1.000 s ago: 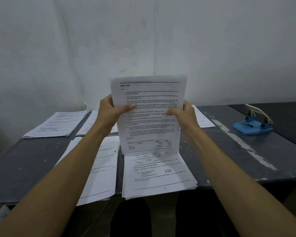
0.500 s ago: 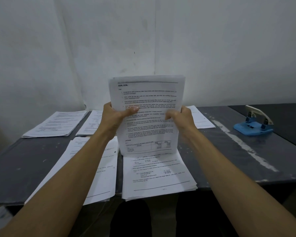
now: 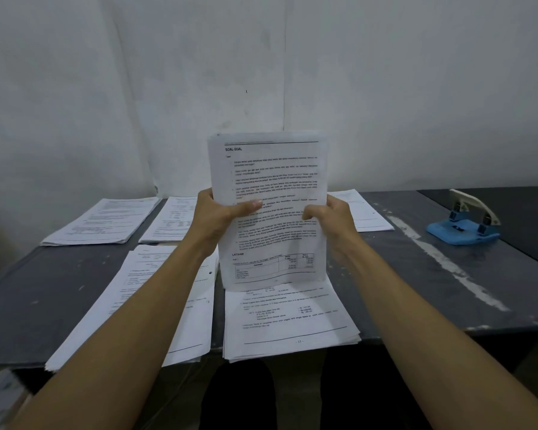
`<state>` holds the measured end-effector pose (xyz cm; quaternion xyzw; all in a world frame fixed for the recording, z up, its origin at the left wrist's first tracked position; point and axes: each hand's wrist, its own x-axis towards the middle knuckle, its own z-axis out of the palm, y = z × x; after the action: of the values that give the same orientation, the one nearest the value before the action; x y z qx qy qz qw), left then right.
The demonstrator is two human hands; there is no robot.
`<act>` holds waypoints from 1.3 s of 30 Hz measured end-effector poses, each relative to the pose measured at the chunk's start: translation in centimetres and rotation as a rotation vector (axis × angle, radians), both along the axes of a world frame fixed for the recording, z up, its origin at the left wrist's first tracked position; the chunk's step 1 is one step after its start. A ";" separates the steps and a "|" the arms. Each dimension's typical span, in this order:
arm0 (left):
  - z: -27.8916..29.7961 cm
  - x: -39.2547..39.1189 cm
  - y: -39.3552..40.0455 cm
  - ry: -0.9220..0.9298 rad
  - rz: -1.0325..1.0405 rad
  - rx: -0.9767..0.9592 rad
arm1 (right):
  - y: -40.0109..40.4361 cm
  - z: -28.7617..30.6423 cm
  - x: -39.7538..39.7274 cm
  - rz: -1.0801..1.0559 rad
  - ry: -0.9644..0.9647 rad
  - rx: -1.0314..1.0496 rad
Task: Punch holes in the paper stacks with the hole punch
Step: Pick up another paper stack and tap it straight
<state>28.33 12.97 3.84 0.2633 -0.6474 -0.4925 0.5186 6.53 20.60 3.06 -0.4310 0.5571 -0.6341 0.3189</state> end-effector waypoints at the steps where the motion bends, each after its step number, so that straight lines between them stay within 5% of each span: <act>1: 0.0 -0.1 0.1 0.000 -0.002 -0.003 | 0.0 0.0 -0.1 -0.012 -0.013 -0.011; 39: -1.5 -0.1 1.6 -0.074 0.003 -0.018 | 0.2 -2.6 -0.7 -0.032 -0.033 0.011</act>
<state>28.27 14.61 2.35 0.2776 -0.6702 -0.4758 0.4973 5.85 20.85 0.49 -0.4095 0.5621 -0.6432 0.3203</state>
